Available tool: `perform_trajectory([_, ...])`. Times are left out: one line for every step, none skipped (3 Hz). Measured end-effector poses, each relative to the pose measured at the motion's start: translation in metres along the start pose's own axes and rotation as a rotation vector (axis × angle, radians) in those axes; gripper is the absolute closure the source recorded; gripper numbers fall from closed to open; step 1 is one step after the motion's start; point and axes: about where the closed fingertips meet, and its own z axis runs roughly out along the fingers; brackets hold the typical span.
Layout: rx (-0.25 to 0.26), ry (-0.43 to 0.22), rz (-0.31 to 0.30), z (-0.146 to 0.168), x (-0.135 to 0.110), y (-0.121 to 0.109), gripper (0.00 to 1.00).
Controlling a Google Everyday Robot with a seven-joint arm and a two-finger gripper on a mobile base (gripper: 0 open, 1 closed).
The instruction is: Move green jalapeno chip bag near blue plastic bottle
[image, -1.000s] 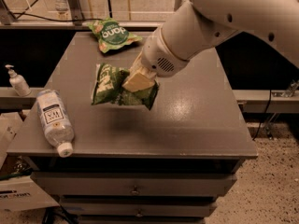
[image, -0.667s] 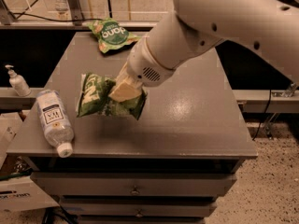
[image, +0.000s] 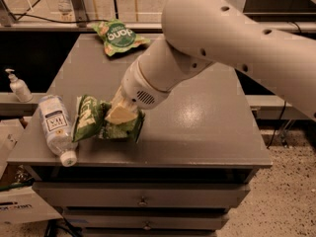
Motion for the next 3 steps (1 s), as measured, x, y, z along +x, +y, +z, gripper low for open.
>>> perform_trajectory([-0.003,0.015,0.0,0.0148,0.0041,-0.004,1.0])
perform_trajectory([0.006,0.032,-0.002,0.0178,-0.0022,-0.0063,1.0])
perform_trajectory([0.008,0.046,0.01,0.02,-0.0012,-0.008,0.82])
